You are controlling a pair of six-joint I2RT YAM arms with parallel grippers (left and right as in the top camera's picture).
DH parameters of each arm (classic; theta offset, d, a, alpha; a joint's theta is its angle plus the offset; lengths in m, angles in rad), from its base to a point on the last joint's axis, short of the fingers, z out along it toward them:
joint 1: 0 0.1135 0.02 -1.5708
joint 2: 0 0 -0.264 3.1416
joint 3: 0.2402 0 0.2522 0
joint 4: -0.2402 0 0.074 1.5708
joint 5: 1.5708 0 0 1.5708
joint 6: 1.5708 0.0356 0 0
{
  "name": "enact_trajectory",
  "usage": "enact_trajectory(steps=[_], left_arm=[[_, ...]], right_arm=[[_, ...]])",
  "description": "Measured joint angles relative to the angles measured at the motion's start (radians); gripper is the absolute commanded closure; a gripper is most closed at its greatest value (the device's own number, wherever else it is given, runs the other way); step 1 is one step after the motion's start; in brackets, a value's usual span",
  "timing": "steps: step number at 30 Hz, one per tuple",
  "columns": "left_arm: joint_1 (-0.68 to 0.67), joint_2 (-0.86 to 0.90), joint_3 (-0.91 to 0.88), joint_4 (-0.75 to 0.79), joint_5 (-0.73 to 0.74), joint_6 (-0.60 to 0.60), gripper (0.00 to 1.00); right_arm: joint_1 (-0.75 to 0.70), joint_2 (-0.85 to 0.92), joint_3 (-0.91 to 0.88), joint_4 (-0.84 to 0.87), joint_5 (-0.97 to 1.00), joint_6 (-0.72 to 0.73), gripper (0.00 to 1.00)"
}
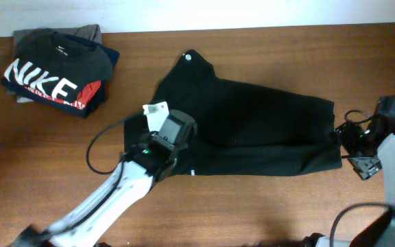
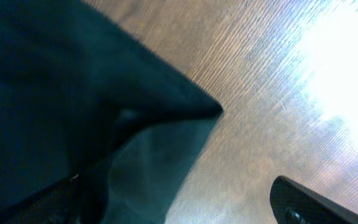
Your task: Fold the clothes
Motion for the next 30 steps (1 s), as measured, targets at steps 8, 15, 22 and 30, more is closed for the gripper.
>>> enact_trajectory(steps=[8,15,22,30], left_arm=[[0.001,-0.119,0.016,-0.109,0.111,0.069,0.41],[0.001,-0.075,0.016,-0.163,0.155,0.084,0.38],[0.001,-0.030,0.016,-0.162,0.189,0.085,0.37],[0.001,-0.029,0.016,-0.161,0.200,0.085,0.38]], right_arm=[[0.000,-0.109,0.068,-0.089,-0.019,-0.042,0.01],[0.000,-0.108,0.068,-0.069,-0.017,-0.050,0.01],[0.000,-0.031,0.068,-0.049,-0.007,-0.046,0.01],[0.000,0.084,0.068,0.077,-0.007,-0.007,0.01]])
